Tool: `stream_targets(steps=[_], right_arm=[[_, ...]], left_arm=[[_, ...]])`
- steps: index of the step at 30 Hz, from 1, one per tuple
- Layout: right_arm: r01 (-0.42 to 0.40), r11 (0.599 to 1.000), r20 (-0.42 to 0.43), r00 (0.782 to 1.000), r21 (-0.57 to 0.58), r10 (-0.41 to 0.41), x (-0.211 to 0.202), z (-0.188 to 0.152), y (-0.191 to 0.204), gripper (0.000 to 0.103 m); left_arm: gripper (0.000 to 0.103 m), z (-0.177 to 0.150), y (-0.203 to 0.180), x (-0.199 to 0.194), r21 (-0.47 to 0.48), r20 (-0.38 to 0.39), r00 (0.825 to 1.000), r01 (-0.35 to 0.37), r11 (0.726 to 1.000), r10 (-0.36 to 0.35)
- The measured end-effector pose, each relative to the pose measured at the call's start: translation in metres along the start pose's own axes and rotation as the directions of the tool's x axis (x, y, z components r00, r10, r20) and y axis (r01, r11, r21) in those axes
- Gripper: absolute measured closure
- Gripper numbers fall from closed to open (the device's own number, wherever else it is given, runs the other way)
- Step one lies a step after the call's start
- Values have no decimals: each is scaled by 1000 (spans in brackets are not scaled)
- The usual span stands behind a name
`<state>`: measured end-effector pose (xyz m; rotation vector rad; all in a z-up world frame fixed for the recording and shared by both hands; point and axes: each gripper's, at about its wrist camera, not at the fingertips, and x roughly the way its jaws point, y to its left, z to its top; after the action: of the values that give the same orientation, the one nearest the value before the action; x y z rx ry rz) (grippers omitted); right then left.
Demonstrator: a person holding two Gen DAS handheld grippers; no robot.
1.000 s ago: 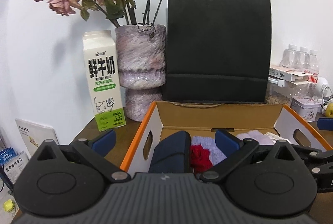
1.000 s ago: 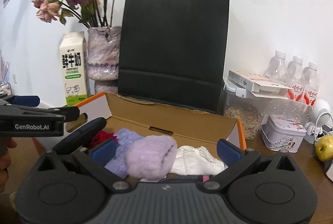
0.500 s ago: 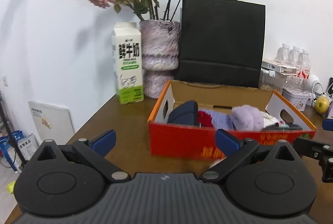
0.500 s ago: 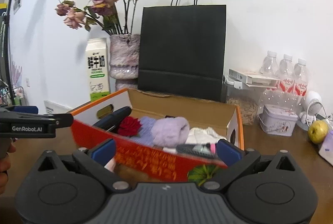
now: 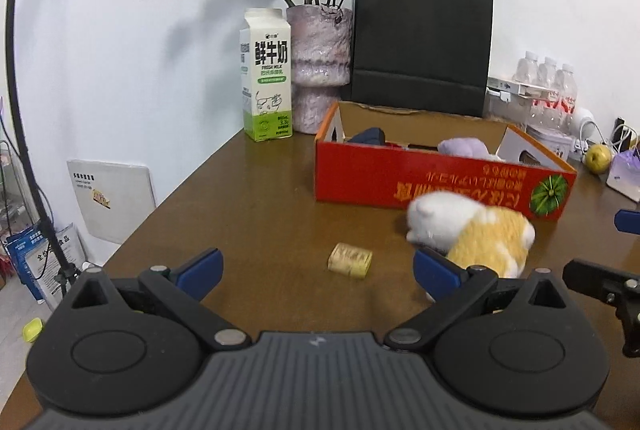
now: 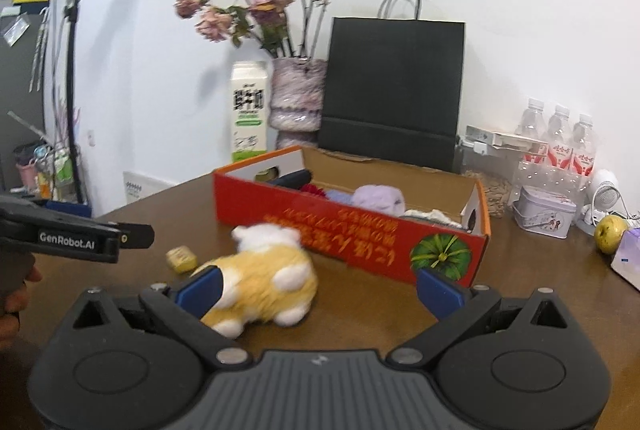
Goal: Organize objects
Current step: 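Withdraw both tools from the box back to the table, then grasp the yellow plush toy with the right tool while the left tool grasps the beige block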
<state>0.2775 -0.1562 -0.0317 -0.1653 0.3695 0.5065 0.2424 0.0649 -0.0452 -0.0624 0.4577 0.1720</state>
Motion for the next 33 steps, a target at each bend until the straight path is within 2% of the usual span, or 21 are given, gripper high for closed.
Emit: stream_targets(steps=[8,12,16,22,25,33], right_arm=[[-2,999,-21,1000,-45,1,-9,-16,25,0],[-7,999,-30,1000,-49,5,-3,-15,28,0],[-40,998,-48,998,-50,37,12,-11,31,0],[-79,993,-94,993,-83,71,44,2,36,0],[-117,991,-136,985,-65,107,61,7,33,0],[-161,982,-174,974,-103,142,99,18,38,0]], left_arm=[[0,-12,17,-8,-33,-37,999,-14,999,13],[0,-11,20,-6,-7,-35,999,-11,1000,10],[0,-10,30,-4,15,-16,1000,-25,1000,26],[0,-8,50,1,-3,-22,999,-49,999,49],[0,-9,51,2,-2,-30,999,-39,999,39],[0,-11,51,5,-4,-50,998,-31,1000,31]])
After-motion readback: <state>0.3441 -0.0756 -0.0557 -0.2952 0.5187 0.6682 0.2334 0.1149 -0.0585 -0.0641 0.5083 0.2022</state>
